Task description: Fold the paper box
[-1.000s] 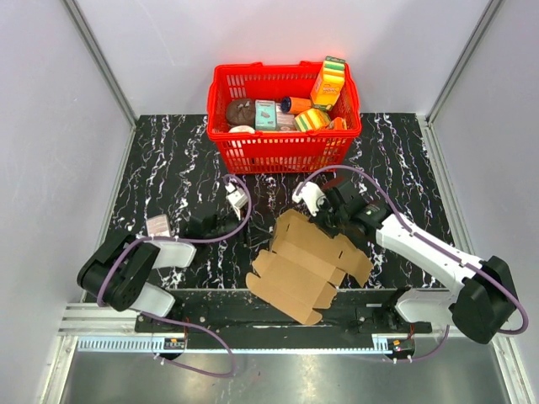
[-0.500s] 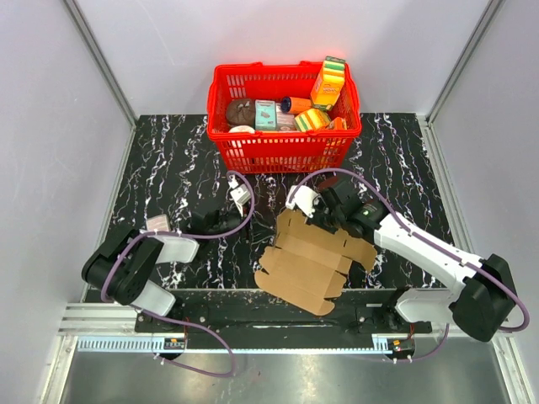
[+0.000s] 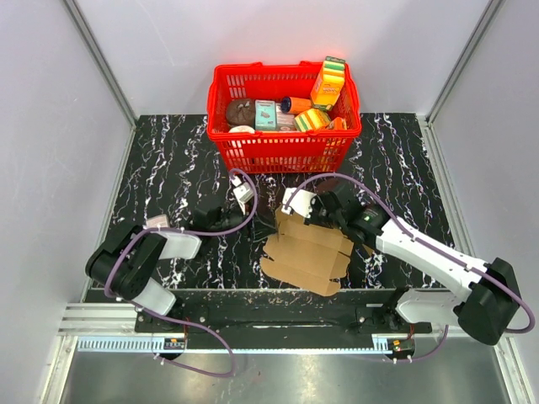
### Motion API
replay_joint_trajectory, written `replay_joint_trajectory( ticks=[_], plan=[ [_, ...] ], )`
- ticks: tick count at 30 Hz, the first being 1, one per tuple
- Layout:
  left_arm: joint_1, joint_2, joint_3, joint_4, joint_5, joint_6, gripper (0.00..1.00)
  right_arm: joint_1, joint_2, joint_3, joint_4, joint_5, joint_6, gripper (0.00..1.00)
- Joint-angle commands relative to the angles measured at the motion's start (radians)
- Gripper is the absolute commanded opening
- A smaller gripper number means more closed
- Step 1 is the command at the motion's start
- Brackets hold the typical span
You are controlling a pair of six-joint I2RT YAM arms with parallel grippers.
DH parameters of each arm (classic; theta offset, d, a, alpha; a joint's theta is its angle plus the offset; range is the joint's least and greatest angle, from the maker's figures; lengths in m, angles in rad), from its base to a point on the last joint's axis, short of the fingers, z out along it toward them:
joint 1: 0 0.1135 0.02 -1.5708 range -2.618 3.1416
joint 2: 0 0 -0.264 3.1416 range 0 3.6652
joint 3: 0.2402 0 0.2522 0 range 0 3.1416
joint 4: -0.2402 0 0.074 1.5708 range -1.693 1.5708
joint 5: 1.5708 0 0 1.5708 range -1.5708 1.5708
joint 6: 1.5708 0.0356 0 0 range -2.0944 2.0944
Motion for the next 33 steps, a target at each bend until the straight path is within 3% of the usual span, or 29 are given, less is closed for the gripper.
replay_joint_trajectory(
  ticks=[1,8,14,17,21,22,26,33],
  plan=[
    [-0.003,0.016,0.055,0.035,0.03,0.036,0.49,0.016,-0.034,-0.028,0.076,0.034,-0.062,0.0],
    [-0.003,0.018,0.09,-0.042,0.018,0.089,0.5,0.048,-0.058,-0.09,0.119,0.051,-0.053,0.0],
    [-0.009,0.033,0.083,-0.06,-0.028,0.139,0.62,0.06,-0.061,-0.097,0.116,0.049,-0.04,0.0],
    [-0.012,0.05,0.07,-0.046,-0.051,0.155,0.75,0.063,-0.064,-0.097,0.116,0.041,-0.031,0.0],
    [-0.012,0.079,0.047,0.055,-0.051,0.133,0.85,0.063,-0.067,-0.1,0.112,0.028,-0.028,0.0],
    [-0.014,0.088,0.047,0.07,-0.047,0.13,0.92,0.065,-0.067,-0.1,0.107,0.025,-0.027,0.0],
    [-0.014,0.151,0.038,0.176,-0.03,0.102,0.99,0.066,-0.069,-0.1,0.096,0.011,-0.027,0.0],
    [-0.014,0.223,0.026,0.357,0.012,0.05,0.99,0.074,-0.073,-0.123,0.105,0.024,-0.027,0.0]
  ],
)
